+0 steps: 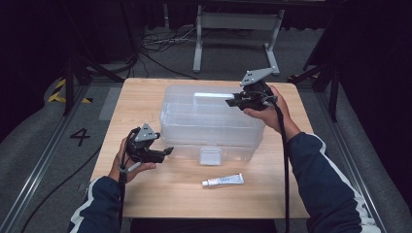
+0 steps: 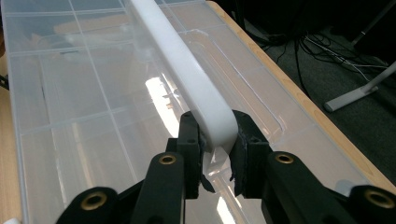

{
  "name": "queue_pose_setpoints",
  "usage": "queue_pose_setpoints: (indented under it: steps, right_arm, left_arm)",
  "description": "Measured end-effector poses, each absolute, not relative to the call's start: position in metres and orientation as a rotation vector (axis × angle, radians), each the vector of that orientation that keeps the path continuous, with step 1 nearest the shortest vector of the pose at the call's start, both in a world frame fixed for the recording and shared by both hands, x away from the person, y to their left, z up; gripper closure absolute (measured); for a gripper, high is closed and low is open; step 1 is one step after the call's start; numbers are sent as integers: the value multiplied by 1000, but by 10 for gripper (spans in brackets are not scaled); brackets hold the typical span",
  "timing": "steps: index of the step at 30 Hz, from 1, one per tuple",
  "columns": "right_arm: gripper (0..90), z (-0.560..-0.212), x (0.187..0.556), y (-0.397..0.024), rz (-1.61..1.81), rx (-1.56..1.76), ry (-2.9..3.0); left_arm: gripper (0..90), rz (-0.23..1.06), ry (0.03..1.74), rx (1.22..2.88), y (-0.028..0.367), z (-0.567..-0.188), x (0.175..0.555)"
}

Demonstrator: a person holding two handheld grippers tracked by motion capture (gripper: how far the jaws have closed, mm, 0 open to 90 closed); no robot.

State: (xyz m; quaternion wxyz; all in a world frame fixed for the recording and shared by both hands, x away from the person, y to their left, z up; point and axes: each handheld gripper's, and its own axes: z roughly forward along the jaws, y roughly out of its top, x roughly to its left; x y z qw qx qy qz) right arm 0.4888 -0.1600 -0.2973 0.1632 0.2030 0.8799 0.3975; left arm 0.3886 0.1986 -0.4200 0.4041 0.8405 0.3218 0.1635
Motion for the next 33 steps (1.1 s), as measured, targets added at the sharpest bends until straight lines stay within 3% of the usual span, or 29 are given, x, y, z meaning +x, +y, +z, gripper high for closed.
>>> queue_pose_setpoints:
  steps: [12, 23, 33]
  right_arm:
    - [753, -293, 493, -160, 1131, 590, 2509]
    - [750, -289, 498, -159, 1120, 604, 2526]
    - [743, -286, 500, -159, 1111, 612, 2521]
  left_arm:
    - [335, 429, 807, 2068, 206, -414, 380]
    - [568, 439, 791, 2035, 205, -407, 376]
    - [695, 422, 819, 1977, 205, -406, 377]
